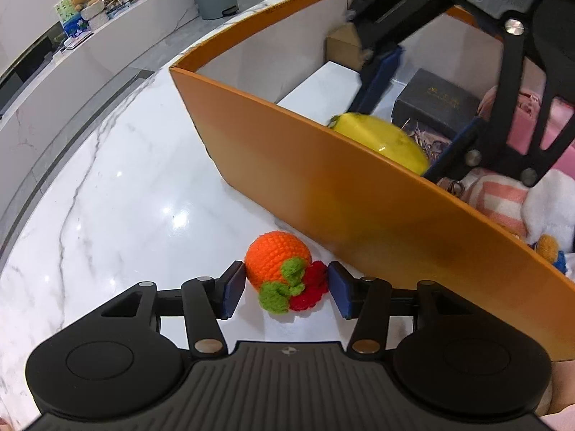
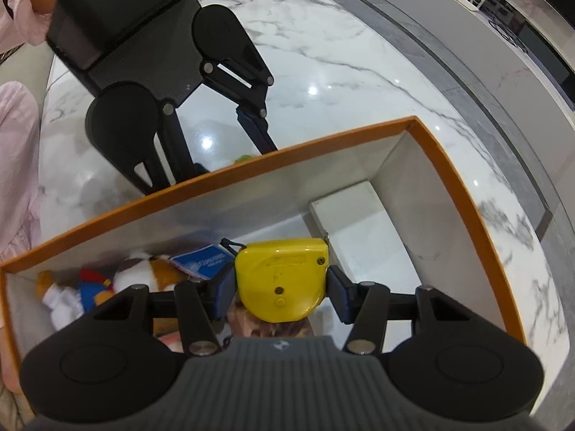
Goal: Organize objects
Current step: 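Lower the tape measure into the box and open the right gripper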
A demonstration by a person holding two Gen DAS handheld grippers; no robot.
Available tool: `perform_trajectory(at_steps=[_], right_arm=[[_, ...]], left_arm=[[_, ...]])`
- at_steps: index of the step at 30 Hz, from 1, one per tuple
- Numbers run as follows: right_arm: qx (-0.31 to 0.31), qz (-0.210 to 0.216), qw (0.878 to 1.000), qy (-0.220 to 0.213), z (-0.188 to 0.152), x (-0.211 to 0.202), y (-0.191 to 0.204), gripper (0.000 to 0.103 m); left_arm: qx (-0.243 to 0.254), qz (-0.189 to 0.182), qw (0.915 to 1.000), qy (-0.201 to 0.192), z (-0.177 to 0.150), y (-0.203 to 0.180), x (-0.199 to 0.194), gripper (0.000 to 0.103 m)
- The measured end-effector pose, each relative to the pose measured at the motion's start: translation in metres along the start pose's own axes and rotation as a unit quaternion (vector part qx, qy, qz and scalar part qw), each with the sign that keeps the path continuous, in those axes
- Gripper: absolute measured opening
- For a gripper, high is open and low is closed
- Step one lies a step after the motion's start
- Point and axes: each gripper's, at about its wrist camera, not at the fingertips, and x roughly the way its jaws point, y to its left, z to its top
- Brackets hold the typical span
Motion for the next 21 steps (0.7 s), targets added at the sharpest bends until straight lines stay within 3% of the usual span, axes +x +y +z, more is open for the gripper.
perform_trajectory(at_steps=[7, 13, 21], right_arm=[[-0.016, 0.015, 1.0, 0.003, 0.011, 0.021, -0.003, 0.056], [-0.078, 0.028, 0.996, 0.034, 0.017, 0.038, 0.004, 0.056], [-0.126, 0.027, 0.991, 0.041, 0.024, 0.049, 0.02, 0.056]], left_arm=[[0.001, -0.007, 1.0, 0.0, 0.001, 0.0, 0.001, 0.059], [0.012, -0.006, 0.9999, -0.005, -0.003, -0.005, 0.0, 0.058], [0.015, -0.006, 0.9998, -0.007, -0.009, -0.007, -0.002, 0.057]])
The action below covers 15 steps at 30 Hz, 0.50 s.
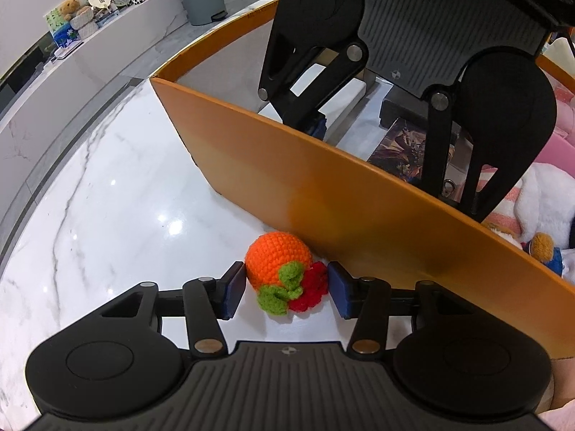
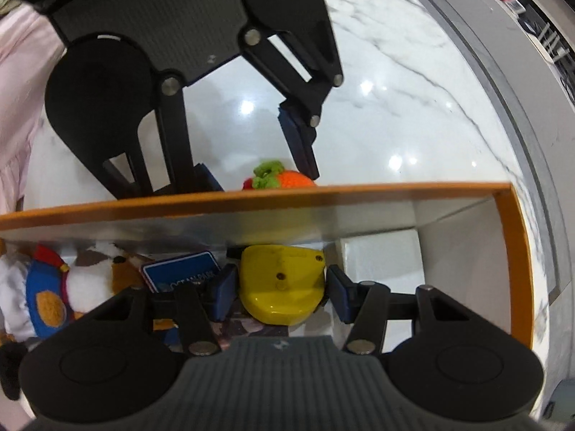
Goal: Organize objects
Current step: 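Lower the tape measure into the box and open the right gripper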
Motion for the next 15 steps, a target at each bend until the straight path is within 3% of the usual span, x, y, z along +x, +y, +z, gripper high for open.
perform_trajectory(at_steps=[6, 11, 15], right_arm=[[0.011, -0.009, 1.0, 0.001, 0.0, -0.004, 0.004, 0.057], [0.07, 0.001, 0.998, 0.004, -0.008, -0.018, 0.003, 0.061], [0.13, 0.012, 0.991, 0.012, -0.022, -0.025, 0.002, 0.049]], left_arm=[[-0.004, 0.0, 1.0, -0.002, -0.005, -0.001, -0.001, 0.057], [-0.008, 0.0, 1.0, -0.005, -0.009, 0.0, -0.003, 0.057], [-0.007, 0.0, 1.0, -0.004, -0.011, -0.001, -0.004, 0.057]])
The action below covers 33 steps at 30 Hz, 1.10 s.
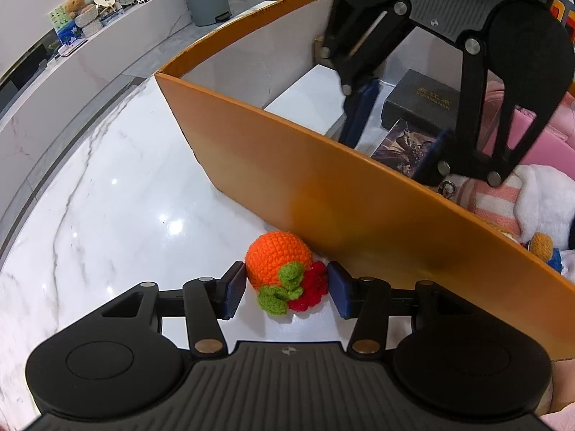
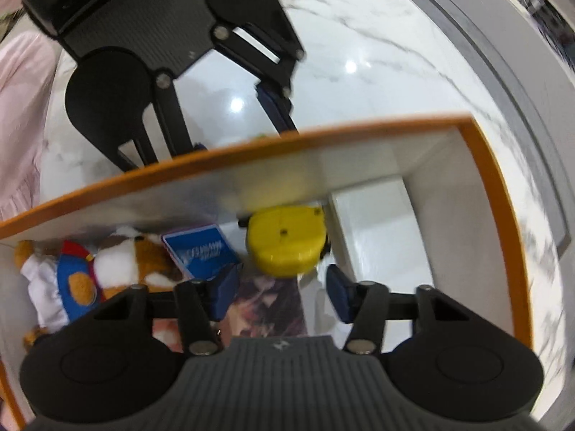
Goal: Organize objects
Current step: 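Lower the tape measure into the box and open the right gripper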
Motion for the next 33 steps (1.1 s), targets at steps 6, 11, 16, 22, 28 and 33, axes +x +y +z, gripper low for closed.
perform_trajectory(at_steps=[6, 11, 16, 22, 28, 33], right_arm=[[0.077, 0.014, 0.997, -0.011, -0.007, 0.004, -0.005, 0.032], [0.086, 0.009, 0.996, -0.013, -0.003, 0.006, -0.005, 0.03], [0.129, 0.02, 0.991, 0.002, 0.002, 0.011, -0.012, 0.034], [0.161, 0.042, 0.986, 0.03, 0.008, 0.027, -0.011, 0.032], [0.195, 0.058, 0.978, 0.038, 0.006, 0.027, -0.008, 0.027], [0.213, 0.063, 0.974, 0.036, 0.004, 0.025, -0.004, 0.027]], left_arm=[[-0.003, -0.001, 1.0, 0.001, 0.001, -0.003, -0.003, 0.057], [-0.006, -0.004, 1.0, 0.0, 0.001, -0.005, -0.004, 0.057], [-0.005, -0.003, 1.0, 0.002, 0.002, -0.006, -0.004, 0.057], [-0.012, -0.005, 0.9999, 0.0, -0.002, -0.007, -0.006, 0.057], [-0.015, -0.007, 0.9999, -0.003, 0.004, 0.001, -0.003, 0.057], [-0.015, -0.004, 0.9999, -0.001, 0.005, 0.003, -0.001, 0.057]])
